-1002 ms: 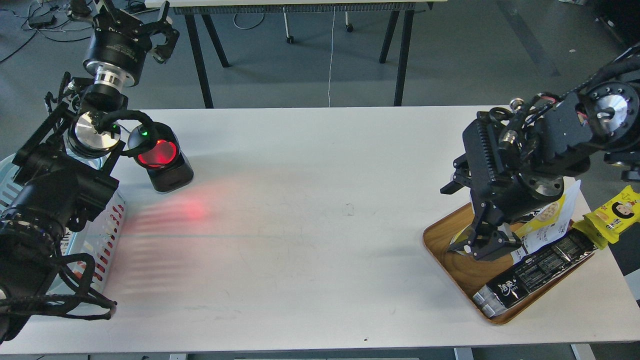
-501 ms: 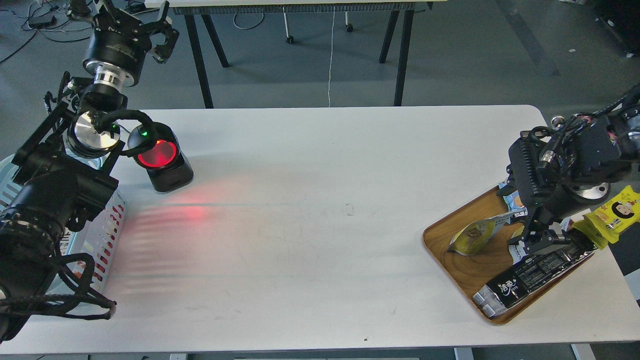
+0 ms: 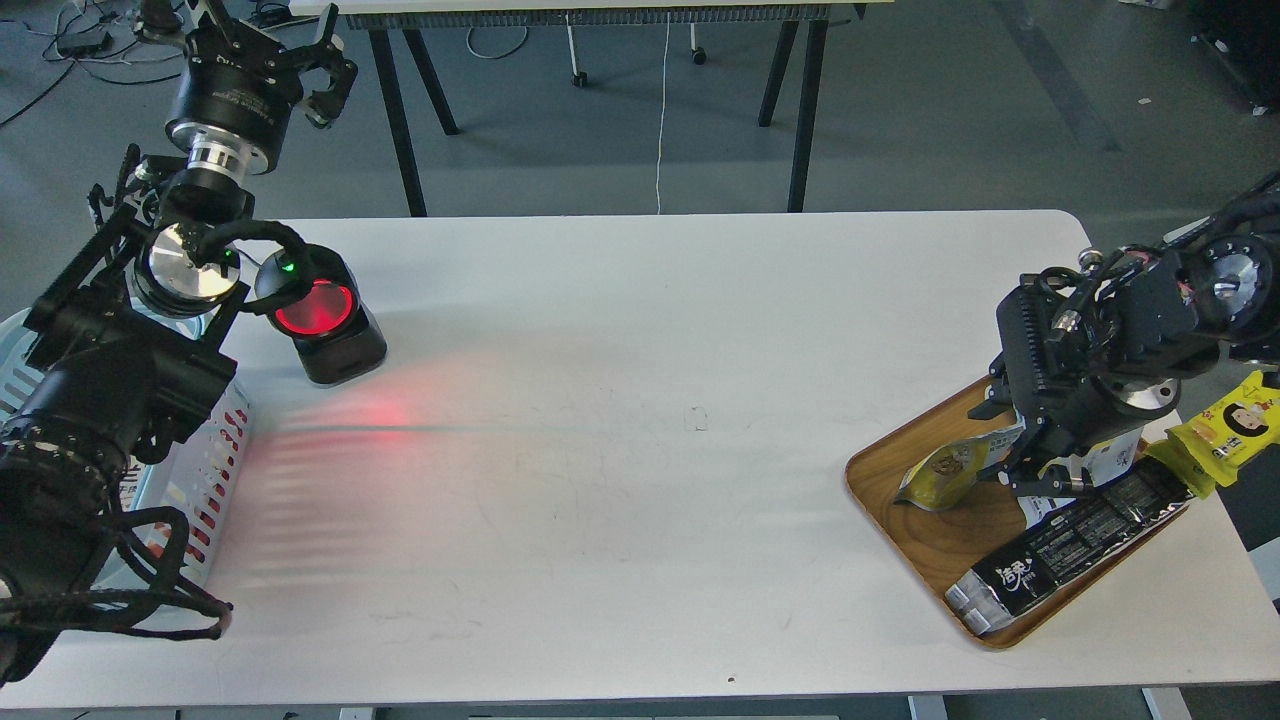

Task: Scan snack and place in basket
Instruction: 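Lower the right gripper onto the yellow-and-white pouch on the tray and grasp it, then lift the yellow pouch and carry it to the table center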

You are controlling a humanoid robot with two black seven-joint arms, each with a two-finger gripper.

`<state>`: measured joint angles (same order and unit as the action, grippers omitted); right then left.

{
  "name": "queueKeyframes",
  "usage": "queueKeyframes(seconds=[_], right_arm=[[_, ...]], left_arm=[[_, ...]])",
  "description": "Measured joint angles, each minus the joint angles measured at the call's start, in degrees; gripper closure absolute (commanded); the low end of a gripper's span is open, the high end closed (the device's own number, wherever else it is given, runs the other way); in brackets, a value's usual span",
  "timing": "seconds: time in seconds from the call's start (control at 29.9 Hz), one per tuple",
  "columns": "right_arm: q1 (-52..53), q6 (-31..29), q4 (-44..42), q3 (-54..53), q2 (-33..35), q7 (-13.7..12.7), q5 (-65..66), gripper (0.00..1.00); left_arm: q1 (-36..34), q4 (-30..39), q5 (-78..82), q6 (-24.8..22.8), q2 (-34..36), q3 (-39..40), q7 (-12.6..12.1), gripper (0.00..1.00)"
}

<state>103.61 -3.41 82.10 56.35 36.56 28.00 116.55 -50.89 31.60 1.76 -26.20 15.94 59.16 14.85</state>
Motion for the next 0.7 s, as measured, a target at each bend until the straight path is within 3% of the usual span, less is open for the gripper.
queueKeyframes(seconds=[0.17, 0.3, 0.7], right_arm=[[-0.2, 0.0, -0.8, -0.9, -0.3, 0.0, 0.0, 0.85], [-0.3, 0.0, -1.1, -1.2, -0.7, 0.0, 0.0, 1.0], [4.0, 1.8, 0.2, -1.2, 0.5, 0.0, -0.4, 1.0]], left_arm=[[0.0, -0.3, 0.0, 0.0, 0.2, 0.0, 0.0, 0.0], [0.0, -0.4, 0.0, -0.1, 0.0, 0.0, 0.0, 0.0], [-0.1, -0.4, 0.0, -0.1, 0.0, -0.1, 0.0, 0.0]])
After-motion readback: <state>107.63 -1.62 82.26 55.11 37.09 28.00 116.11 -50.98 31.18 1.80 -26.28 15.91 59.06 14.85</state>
